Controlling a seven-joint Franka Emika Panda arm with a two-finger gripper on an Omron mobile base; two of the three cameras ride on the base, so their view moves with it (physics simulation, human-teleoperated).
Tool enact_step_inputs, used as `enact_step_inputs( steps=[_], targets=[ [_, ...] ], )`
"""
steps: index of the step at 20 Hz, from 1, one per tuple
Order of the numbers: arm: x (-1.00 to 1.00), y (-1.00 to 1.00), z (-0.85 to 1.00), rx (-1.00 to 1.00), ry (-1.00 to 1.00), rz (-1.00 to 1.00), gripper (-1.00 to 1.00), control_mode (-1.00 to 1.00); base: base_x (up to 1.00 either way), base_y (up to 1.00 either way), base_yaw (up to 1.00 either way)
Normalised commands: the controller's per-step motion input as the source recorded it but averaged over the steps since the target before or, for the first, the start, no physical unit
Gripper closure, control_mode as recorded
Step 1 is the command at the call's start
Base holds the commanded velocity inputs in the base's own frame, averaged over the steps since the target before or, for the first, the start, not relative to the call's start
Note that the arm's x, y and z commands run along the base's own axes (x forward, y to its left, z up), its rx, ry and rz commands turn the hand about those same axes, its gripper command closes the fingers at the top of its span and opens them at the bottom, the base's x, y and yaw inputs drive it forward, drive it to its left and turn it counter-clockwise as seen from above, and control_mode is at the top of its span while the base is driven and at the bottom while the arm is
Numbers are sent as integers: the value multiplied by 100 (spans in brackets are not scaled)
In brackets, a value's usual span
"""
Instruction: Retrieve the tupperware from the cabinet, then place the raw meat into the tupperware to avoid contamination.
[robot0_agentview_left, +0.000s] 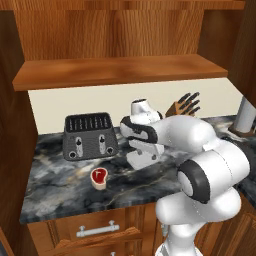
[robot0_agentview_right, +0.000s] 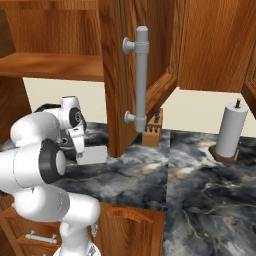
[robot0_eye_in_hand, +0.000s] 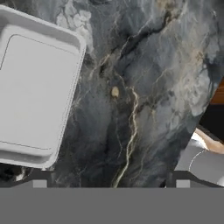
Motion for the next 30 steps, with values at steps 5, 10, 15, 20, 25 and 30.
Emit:
enact_step_inputs(
  steps=[5, 10, 15, 20, 25, 30],
  targets=[
    [-33, 53, -2, -8, 2, 31, -100, -100, 0, 0, 0],
    [-3, 61, 0, -7, 0, 38, -100, -100, 0, 0, 0],
    [1, 18, -1, 4, -1, 47, -100, -100, 0, 0, 0],
    [2, 9, -1, 9, 1, 48, -100, -100, 0, 0, 0],
    [4, 42, 5, 16, 7, 35, -100, -100, 0, 0, 0],
    [1, 64, -1, 10, 5, 19, -100, -100, 0, 0, 0]
  ],
)
